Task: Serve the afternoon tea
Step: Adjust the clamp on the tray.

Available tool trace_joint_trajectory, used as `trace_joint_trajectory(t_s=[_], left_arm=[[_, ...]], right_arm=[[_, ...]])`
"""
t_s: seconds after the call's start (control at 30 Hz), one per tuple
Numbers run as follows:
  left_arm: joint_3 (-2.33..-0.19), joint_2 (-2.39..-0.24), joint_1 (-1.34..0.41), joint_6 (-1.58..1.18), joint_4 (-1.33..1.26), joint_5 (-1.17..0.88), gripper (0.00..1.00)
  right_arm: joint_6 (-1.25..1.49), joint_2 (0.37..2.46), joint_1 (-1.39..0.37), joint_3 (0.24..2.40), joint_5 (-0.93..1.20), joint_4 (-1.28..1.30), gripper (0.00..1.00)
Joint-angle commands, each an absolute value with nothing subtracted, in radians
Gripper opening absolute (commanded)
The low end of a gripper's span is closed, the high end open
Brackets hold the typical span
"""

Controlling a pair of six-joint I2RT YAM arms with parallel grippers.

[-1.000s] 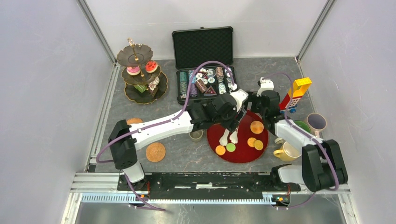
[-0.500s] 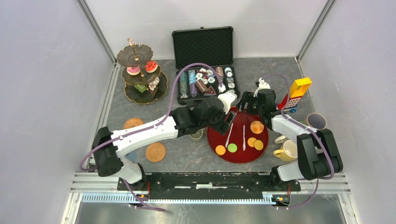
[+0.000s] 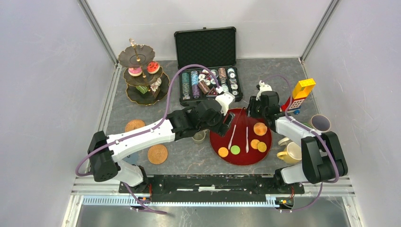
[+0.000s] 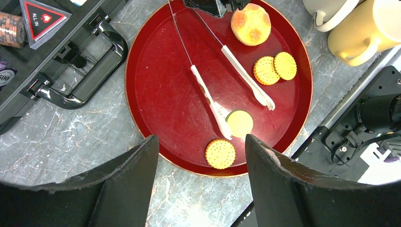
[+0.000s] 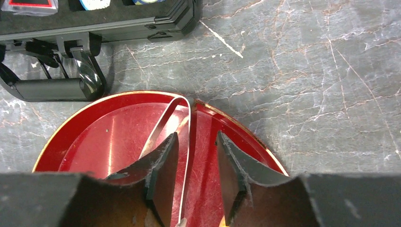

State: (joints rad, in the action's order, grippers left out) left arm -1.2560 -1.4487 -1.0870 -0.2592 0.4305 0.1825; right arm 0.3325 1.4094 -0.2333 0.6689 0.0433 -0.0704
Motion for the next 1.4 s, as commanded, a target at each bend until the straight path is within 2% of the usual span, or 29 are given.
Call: trace_joint_trajectory(t_s=[0.0, 0.13, 0.33, 0.47, 0.57, 0.67, 0.73, 0.83, 1.1, 1.13, 1.2, 1.23, 1.37], left_arm=[[-1.258, -1.441, -1.081, -0.290, 0.376, 0.181, 0.74], [-1.246, -1.412, -1.079, -0.296, 0.373, 0.184, 0.74], [-1.199, -1.347, -1.077, -0.316, 0.366, 0.219, 0.76], [-1.182, -1.314, -1.075, -0.322, 0.372, 0.252, 0.76], [-1.154, -1.277, -1.075, -0.337, 0.374, 0.304, 0.76], [-1.102, -1.219, -1.072, -0.360, 0.358, 0.368, 0.78], [-1.069, -1.162, -1.073, -0.375, 0.353, 0.407, 0.79], [-1.021, -1.075, -1.071, -0.401, 0.350, 0.457, 0.81], [-0.910, -0.821, -1.071, -0.461, 0.394, 0.550, 0.87], [-0.905, -0.803, -1.071, -0.466, 0.408, 0.552, 0.87], [-0.904, -0.782, -1.072, -0.477, 0.440, 0.557, 0.87], [-0.904, -0.777, -1.071, -0.485, 0.459, 0.561, 0.88], [-0.878, -0.760, -1.071, -0.517, 0.485, 0.560, 0.88]], right_arm=[[0.247, 1.408, -0.237, 0.666, 0.041, -0.058, 0.40], [0.206, 1.452, -0.260, 0.690, 0.058, -0.056, 0.36], [0.193, 1.494, -0.305, 0.720, 0.035, -0.053, 0.36], [0.146, 1.499, -0.329, 0.748, -0.019, -0.041, 0.21], [0.104, 1.479, -0.332, 0.781, -0.019, -0.040, 0.00], [0.040, 1.444, -0.332, 0.811, 0.059, -0.062, 0.00], [-0.047, 1.399, -0.338, 0.803, 0.201, -0.110, 0.00], [-0.258, 1.339, -0.384, 0.763, 0.375, -0.172, 0.00], [-0.734, 1.298, -0.501, 0.787, 0.614, -0.062, 0.00], [-0.829, 1.305, -0.512, 0.803, 0.668, 0.006, 0.00], [-1.441, 1.344, -0.539, 0.892, 0.890, 0.463, 0.10], [-1.676, 1.359, -0.554, 0.915, 0.913, 0.628, 0.09], [-1.827, 1.354, -0.571, 0.909, 0.978, 0.725, 0.05]])
